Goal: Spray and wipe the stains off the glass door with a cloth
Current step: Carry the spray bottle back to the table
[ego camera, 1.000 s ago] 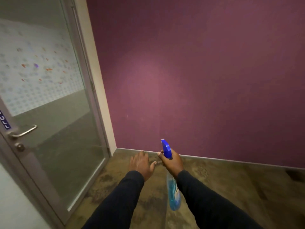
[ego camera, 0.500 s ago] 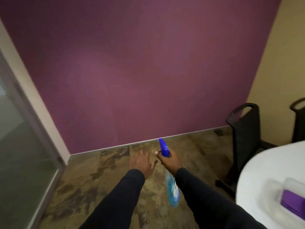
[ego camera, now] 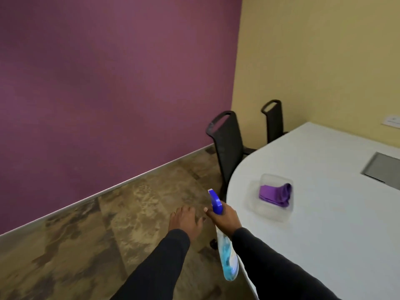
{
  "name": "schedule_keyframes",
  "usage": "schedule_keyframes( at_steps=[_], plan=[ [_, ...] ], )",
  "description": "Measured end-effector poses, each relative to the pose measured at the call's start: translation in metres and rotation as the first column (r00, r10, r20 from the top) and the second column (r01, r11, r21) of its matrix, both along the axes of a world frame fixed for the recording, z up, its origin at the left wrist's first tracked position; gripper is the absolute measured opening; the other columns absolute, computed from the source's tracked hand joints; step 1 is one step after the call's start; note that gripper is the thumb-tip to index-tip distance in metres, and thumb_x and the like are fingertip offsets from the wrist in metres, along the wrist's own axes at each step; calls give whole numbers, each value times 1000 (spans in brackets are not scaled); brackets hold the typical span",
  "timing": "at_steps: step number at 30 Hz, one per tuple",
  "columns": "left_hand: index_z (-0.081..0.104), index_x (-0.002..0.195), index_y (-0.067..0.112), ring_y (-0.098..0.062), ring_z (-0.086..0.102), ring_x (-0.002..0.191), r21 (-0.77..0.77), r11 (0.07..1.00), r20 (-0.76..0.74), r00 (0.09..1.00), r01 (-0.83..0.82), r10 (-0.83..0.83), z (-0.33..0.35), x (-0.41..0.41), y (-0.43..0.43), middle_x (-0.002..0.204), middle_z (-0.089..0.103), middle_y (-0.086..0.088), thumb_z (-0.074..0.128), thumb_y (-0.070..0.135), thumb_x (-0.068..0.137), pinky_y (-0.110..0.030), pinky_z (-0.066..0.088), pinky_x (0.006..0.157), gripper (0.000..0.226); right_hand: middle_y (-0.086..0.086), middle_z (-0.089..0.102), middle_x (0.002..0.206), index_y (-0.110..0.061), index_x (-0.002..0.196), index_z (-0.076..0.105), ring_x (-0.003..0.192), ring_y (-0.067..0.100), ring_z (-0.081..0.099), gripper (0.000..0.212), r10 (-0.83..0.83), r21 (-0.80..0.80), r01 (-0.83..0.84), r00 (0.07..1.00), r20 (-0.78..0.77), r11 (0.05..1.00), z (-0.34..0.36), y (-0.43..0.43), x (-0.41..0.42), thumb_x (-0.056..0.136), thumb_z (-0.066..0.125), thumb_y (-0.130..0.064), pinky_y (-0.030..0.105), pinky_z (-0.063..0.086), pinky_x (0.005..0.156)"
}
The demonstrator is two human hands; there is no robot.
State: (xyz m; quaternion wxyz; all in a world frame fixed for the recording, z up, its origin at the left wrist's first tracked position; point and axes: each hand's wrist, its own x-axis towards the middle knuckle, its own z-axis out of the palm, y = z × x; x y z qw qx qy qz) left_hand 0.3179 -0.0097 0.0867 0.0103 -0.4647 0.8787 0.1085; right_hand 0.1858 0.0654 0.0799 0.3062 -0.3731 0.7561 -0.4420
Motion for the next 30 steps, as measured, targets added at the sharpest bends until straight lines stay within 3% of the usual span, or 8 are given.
schedule_keyframes(
  at_steps=[2,6,12,15,19,23,30],
  plan=[
    [51,133,19,-24,46,127,2,999,9,999,53,-53,-1,-32,17,138,51,-5,39,54,98,-38,35,105,51,0,70,91,-14,101,65,83,16,65,31,-51,16,52,999,-6,999,-2,24,-28,90,70,-43,17,49,71],
    [46,140,19,-24,42,135,27,992,12,992,122,-122,-7,-95,49,145,46,-5,37,58,98,-41,32,111,57,0,72,87,-20,96,66,85,21,69,34,-161,38,162,987,-23,986,-9,68,-87,86,70,-51,29,54,79],
    [43,142,20,-23,41,136,50,979,15,980,196,-197,-15,-174,88,148,43,-4,36,60,98,-40,32,114,60,7,75,87,-10,91,68,88,25,70,38,-309,49,309,951,-9,950,-12,127,-169,89,69,-48,30,52,80],
    [38,147,20,-25,36,142,71,971,57,971,227,-231,-19,-201,100,155,36,-4,35,61,99,-42,29,117,64,6,70,82,-10,84,64,75,20,63,43,-373,65,374,927,-22,925,-16,146,-199,89,68,-53,26,50,72],
    [44,139,17,-25,41,133,48,953,75,950,300,-302,-20,-230,102,144,44,-6,34,57,100,-41,31,111,57,-3,55,65,-21,69,50,60,10,47,43,-406,90,414,909,-99,906,-12,157,-232,91,65,-55,19,39,58],
    [45,137,16,-25,42,131,69,937,75,935,342,-347,-27,-257,90,142,45,-6,33,56,100,-41,31,110,56,0,55,64,-19,67,49,58,13,46,49,-465,105,478,876,-130,872,-18,157,-264,88,66,-58,24,39,56],
    [45,139,16,-24,43,131,126,904,72,906,407,-418,-49,-313,49,142,46,-6,35,57,99,-40,33,110,58,3,57,69,-15,73,53,60,14,48,44,-565,110,573,819,-97,812,-30,132,-316,89,69,-53,21,38,55]
  ],
)
